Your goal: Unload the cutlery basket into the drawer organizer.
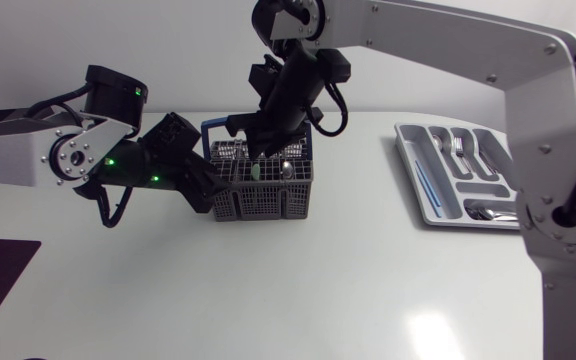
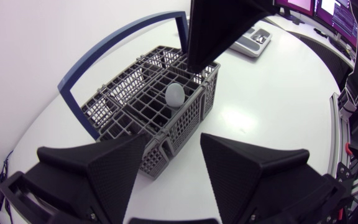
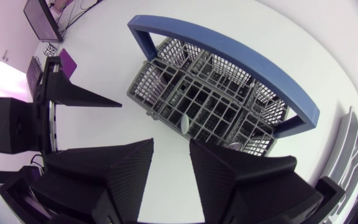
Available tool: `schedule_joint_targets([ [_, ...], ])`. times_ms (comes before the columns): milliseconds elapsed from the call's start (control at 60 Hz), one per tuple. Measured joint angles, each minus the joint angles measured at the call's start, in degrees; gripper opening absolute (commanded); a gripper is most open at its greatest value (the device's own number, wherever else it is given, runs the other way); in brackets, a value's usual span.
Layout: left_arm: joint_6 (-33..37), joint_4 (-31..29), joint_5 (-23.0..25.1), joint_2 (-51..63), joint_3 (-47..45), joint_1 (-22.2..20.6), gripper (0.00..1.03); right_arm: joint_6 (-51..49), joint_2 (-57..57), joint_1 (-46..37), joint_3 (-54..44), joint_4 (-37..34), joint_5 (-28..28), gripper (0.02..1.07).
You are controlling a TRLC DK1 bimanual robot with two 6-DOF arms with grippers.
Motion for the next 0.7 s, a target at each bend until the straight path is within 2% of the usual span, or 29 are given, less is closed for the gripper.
schedule_joint_targets([
  [150, 0.0, 0.0, 0.0, 0.0, 0.0, 0.0, 0.63, 0.0, 4.02, 0.02, 8.0, -5.14, 0.98, 0.38],
  [333, 0.02, 0.0, 0.0, 0.0, 0.0, 0.02, 0.63, 0.0, 5.77, 0.04, 9.86, -5.62, 1.22, 0.38],
  [500, 0.07, 0.0, 0.0, 0.0, 0.0, 0.28, 0.63, 0.04, 6.32, 0.02, 9.53, -4.42, 2.34, 0.38],
  [700, 0.83, 0.13, 0.0, 0.0, -0.33, 0.81, 0.63, 1.44, 6.08, 0.04, 3.91, 1.49, 2.97, 0.38],
])
